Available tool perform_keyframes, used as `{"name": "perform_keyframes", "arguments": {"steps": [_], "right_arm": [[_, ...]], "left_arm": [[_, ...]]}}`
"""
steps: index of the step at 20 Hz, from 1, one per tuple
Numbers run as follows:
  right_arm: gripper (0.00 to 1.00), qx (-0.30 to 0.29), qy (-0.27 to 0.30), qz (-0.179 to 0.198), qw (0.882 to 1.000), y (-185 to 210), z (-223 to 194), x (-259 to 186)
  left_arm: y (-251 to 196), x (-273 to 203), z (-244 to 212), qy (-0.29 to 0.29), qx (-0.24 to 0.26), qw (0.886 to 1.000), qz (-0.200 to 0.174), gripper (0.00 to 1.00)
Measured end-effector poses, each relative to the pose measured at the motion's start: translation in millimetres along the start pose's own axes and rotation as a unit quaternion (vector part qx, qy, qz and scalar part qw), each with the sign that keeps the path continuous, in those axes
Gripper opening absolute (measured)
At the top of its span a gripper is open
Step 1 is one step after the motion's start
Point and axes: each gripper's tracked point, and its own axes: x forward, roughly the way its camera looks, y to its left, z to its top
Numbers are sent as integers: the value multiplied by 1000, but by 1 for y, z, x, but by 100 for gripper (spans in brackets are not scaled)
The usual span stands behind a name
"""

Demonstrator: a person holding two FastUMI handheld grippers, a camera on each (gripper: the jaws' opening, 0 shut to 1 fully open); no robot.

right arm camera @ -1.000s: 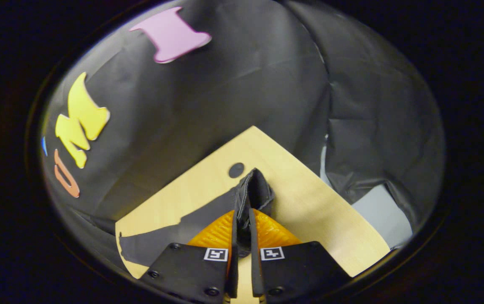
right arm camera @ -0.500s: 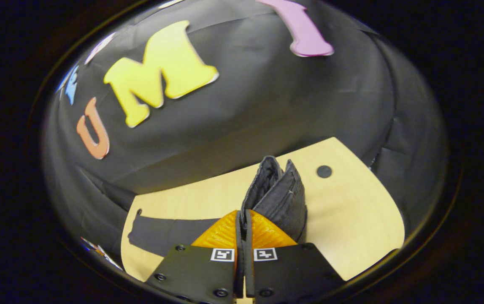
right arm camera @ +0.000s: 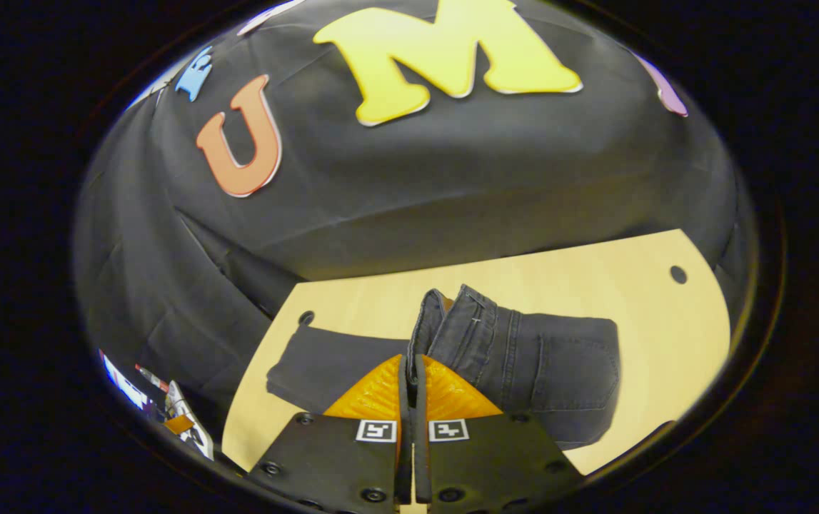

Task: Grasp the waist and the cuffs of the jeans and fold them to make the two legs overlap; first hold the waist and fold one-third of the jeans toward the cuffs, then hold the cuffs and fold the remaining one-third in the same direction to finish folding.

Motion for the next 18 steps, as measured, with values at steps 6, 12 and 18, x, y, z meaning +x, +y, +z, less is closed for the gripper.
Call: {"name": "perform_keyframes", "arguments": {"steps": [6, 12, 18], "right_arm": [[0, 15, 53, -21, 998, 20, -61, 71], [5, -18, 82, -17, 996, 34, -102, 89], [56, -27, 73, 31, 996, 62, -95, 56]], "left_arm": [[34, 12, 5, 6, -34, 999, 6, 100], [33, 31, 13, 17, -49, 999, -9, 99], [0, 59, 16, 42, -104, 992, -57, 100]]}}
